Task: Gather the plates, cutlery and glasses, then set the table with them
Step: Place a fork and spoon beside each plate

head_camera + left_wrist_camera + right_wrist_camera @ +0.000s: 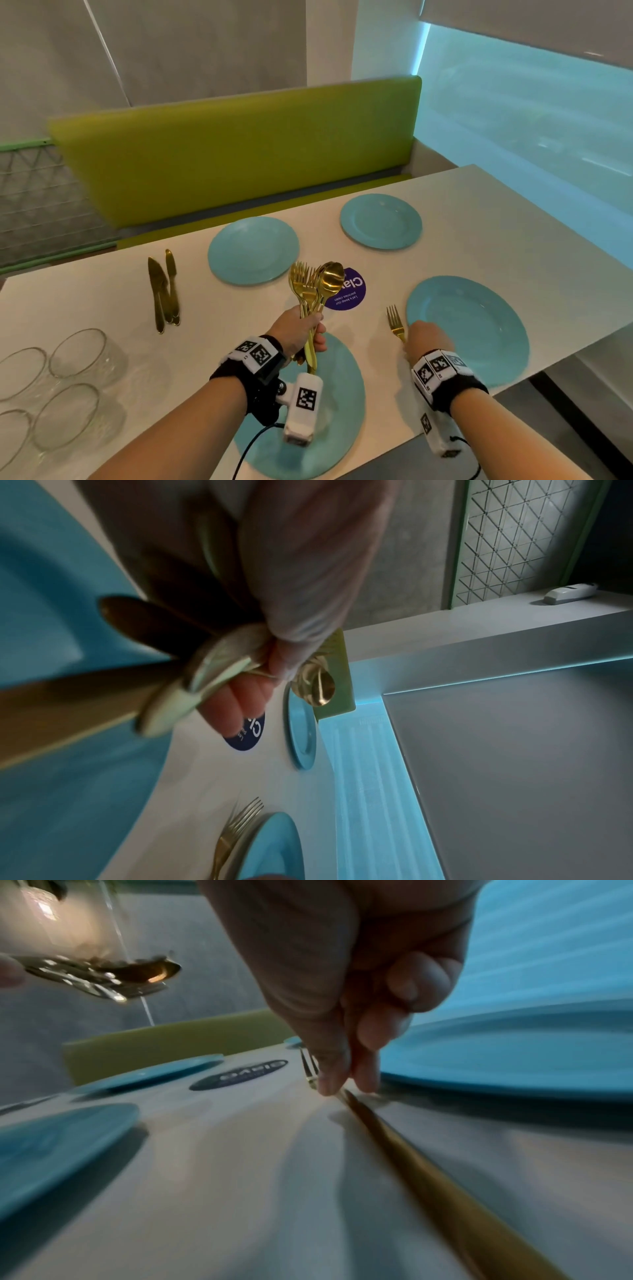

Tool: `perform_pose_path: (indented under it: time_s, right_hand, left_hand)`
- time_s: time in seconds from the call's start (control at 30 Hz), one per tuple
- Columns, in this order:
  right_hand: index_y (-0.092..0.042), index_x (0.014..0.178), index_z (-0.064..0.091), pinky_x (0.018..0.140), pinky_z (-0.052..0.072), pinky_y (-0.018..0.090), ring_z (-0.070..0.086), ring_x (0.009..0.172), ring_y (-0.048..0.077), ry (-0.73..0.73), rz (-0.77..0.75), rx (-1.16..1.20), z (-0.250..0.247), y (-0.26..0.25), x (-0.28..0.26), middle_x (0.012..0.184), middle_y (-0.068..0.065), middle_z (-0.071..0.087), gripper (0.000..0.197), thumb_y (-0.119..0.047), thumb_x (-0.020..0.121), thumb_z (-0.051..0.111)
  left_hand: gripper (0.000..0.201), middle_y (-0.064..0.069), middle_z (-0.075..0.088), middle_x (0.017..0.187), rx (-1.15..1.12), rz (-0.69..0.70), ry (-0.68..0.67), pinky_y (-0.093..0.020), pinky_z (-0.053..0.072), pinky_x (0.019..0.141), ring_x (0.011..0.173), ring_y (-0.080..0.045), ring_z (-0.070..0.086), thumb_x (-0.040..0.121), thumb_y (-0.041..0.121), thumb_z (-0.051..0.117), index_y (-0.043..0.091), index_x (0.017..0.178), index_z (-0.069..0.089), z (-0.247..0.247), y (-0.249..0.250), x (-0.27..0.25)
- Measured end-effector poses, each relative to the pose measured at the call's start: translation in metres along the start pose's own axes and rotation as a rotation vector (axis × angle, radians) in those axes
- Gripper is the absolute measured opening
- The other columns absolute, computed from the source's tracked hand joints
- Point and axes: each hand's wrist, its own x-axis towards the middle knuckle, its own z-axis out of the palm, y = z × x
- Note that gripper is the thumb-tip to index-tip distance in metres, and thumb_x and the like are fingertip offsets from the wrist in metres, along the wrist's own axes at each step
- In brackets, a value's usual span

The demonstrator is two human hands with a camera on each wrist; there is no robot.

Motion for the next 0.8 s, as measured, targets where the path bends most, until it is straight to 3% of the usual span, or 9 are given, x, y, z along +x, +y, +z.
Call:
perform_pose_path:
  time_s: [0.1, 0.23, 0.3, 0.4, 0.5, 0.63, 0.73, 0.8]
  right_hand:
    - [-0.009, 0.108, 0.065, 0.080, 0.048, 0.029, 0.063, 0.103, 0.025, 0.018, -0.084, 0.077, -0.011, -0.014, -0.013, 0.111, 0.009, 0.067, 0.027, -0.027, 0.093, 0.052]
    - [-0.009, 0.094, 0.071, 0.064, 0.047, 0.022, 0.058, 0.064, 0.013, -0.109, -0.281, 0.336, -0.013, -0.047, -0.047, 0.090, 0.002, 0.071, 0.039, -0.043, 0.091, 0.052]
    - [-0.011, 0.092, 0.070, 0.055, 0.045, 0.019, 0.054, 0.057, 0.009, -0.120, -0.303, 0.501, -0.014, -0.065, -0.067, 0.086, -0.003, 0.069, 0.040, -0.045, 0.091, 0.050]
    - [-0.011, 0.092, 0.069, 0.051, 0.045, 0.019, 0.054, 0.056, 0.009, -0.114, -0.342, 0.725, -0.014, -0.084, -0.091, 0.080, -0.005, 0.065, 0.032, -0.038, 0.093, 0.051]
    - [-0.012, 0.084, 0.066, 0.050, 0.043, 0.018, 0.053, 0.056, 0.009, -0.083, -0.349, 0.878, -0.014, -0.091, -0.110, 0.072, -0.005, 0.062, 0.022, -0.026, 0.094, 0.053]
    - [-0.014, 0.068, 0.059, 0.049, 0.043, 0.021, 0.053, 0.058, 0.012, -0.053, -0.280, 0.983, -0.011, -0.085, -0.117, 0.069, -0.001, 0.060, 0.027, -0.022, 0.093, 0.054]
    - [-0.010, 0.071, 0.056, 0.045, 0.042, 0.020, 0.053, 0.054, 0.012, -0.068, -0.238, 1.058, -0.014, -0.073, -0.108, 0.069, 0.001, 0.061, 0.026, -0.018, 0.095, 0.051]
    - [-0.008, 0.071, 0.052, 0.040, 0.041, 0.019, 0.052, 0.049, 0.012, -0.066, -0.204, 1.110, -0.022, -0.055, -0.089, 0.072, 0.003, 0.062, 0.026, -0.015, 0.096, 0.048]
  left_hand:
    - [0.014, -0.008, 0.053, 0.073, -0.013, -0.007, -0.018, -0.027, 0.055, 0.058, 0.058, -0.017, 0.055, 0.098, 0.013, 0.041, 0.008, 0.088, 0.049, -0.005, -0.004, -0.006]
    - [0.015, -0.008, 0.053, 0.071, -0.023, 0.003, -0.080, -0.027, 0.053, 0.056, 0.056, -0.016, 0.054, 0.098, 0.012, 0.040, 0.007, 0.087, 0.049, -0.011, -0.006, -0.021]
    - [0.014, -0.008, 0.053, 0.070, -0.019, 0.014, -0.115, -0.026, 0.053, 0.056, 0.054, -0.015, 0.054, 0.099, 0.013, 0.041, 0.006, 0.091, 0.050, -0.014, -0.007, -0.029]
    - [0.015, -0.006, 0.053, 0.068, -0.009, 0.048, -0.206, -0.025, 0.054, 0.055, 0.049, -0.012, 0.055, 0.099, 0.015, 0.042, 0.006, 0.097, 0.053, -0.018, -0.008, -0.044]
    - [0.019, -0.006, 0.051, 0.066, 0.020, 0.075, -0.277, -0.022, 0.054, 0.053, 0.048, -0.011, 0.054, 0.100, 0.014, 0.039, 0.007, 0.089, 0.054, -0.021, -0.008, -0.058]
    - [0.020, -0.007, 0.051, 0.065, 0.003, 0.061, -0.343, -0.021, 0.053, 0.050, 0.048, -0.012, 0.055, 0.100, 0.013, 0.037, 0.005, 0.093, 0.053, -0.017, -0.004, -0.068]
    - [0.024, -0.009, 0.057, 0.071, 0.059, 0.069, -0.324, -0.023, 0.054, 0.058, 0.058, -0.017, 0.059, 0.100, 0.011, 0.035, 0.007, 0.085, 0.054, -0.008, 0.002, -0.062]
    - [0.018, -0.009, 0.057, 0.074, 0.079, 0.076, -0.277, -0.024, 0.054, 0.056, 0.062, -0.019, 0.059, 0.099, 0.009, 0.036, 0.008, 0.087, 0.049, 0.002, 0.009, -0.049]
